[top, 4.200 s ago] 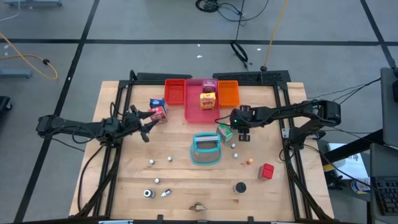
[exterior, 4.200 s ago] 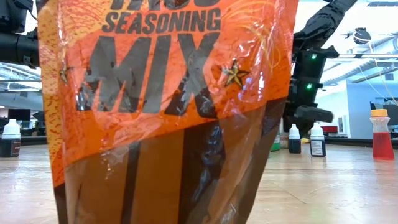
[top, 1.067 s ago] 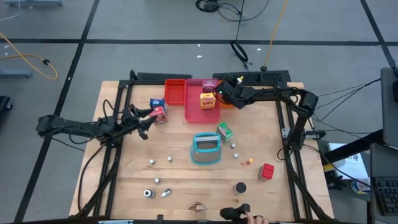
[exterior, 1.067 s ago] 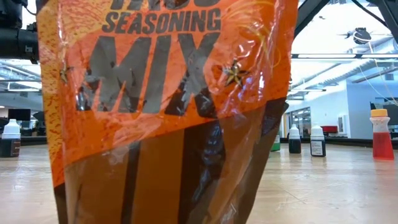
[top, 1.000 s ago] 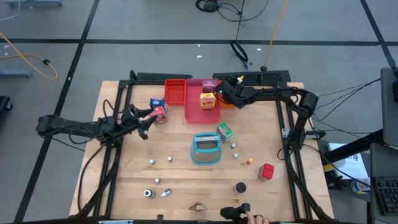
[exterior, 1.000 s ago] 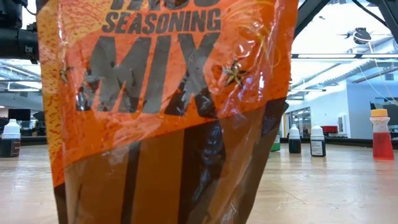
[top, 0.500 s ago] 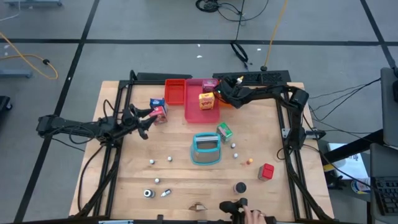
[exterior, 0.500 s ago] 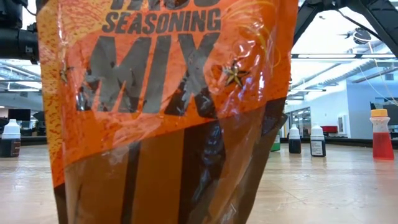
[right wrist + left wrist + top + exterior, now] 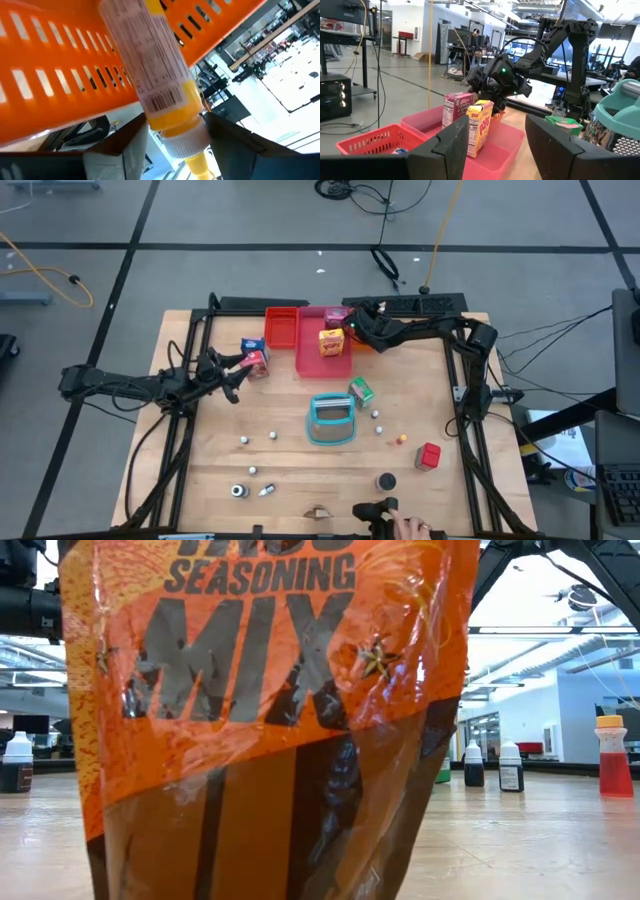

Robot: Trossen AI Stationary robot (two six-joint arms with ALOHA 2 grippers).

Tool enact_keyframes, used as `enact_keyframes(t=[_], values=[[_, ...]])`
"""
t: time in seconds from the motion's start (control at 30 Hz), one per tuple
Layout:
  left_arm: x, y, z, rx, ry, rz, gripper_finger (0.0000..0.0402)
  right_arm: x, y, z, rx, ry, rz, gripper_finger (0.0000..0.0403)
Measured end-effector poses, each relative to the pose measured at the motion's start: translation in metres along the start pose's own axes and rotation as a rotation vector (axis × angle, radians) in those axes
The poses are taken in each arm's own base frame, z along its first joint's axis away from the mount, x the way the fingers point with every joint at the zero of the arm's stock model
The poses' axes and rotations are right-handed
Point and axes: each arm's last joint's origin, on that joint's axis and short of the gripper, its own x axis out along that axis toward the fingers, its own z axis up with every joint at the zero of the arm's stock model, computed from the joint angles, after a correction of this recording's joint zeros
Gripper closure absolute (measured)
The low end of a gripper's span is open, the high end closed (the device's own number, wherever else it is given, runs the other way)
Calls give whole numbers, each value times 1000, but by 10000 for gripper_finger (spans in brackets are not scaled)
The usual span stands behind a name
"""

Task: Pick & Place Kitchen Items
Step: Put the large yellow food coloring bottle into the orange bin

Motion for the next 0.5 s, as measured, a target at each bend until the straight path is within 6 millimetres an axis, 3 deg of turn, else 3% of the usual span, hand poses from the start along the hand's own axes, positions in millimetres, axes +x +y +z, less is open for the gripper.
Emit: enact_keyframes(t=[0.5], values=[[0,0,-1,3,5,1,204,-9,-9,-3,56,12,-50,179]])
